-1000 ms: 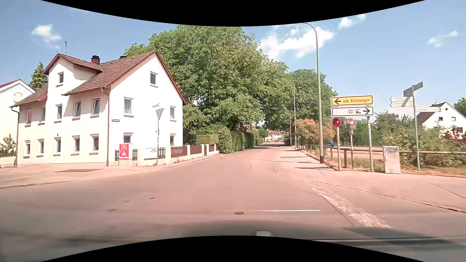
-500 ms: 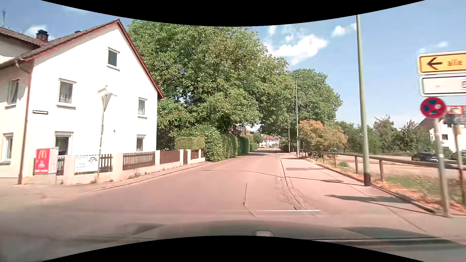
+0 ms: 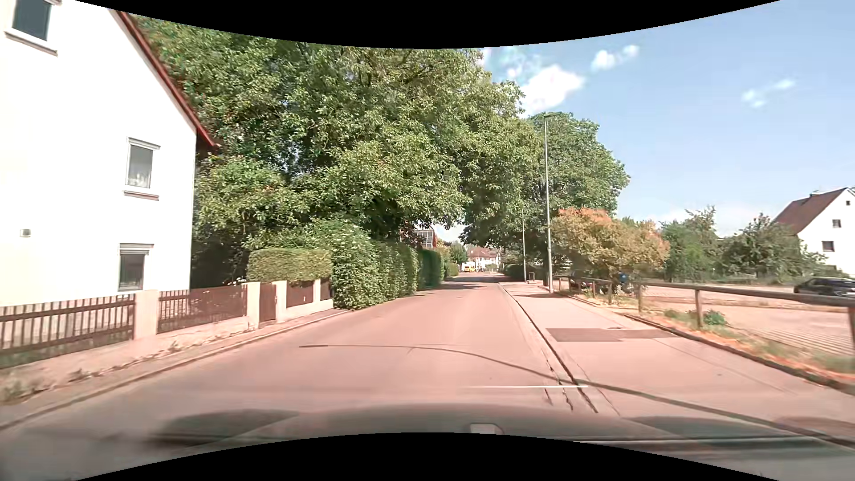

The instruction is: Follow the waypoints while adhering to traffic rules and regulations

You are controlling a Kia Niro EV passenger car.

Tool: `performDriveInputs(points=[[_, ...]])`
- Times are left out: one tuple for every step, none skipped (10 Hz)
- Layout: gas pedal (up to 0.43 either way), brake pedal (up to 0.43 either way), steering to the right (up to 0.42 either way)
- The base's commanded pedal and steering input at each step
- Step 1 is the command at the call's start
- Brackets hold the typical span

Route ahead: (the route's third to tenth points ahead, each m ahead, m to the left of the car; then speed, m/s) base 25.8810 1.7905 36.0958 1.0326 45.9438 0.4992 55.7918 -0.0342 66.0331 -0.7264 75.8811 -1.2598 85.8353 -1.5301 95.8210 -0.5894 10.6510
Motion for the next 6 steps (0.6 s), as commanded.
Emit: performDriveInputs(points=[[0.189, 0.000, 0.049], [0.228, 0.000, 0.049], [0.240, 0.000, 0.049], [0.240, 0.000, 0.048], [0.240, 0.000, 0.046], [0.240, 0.000, 0.038]])
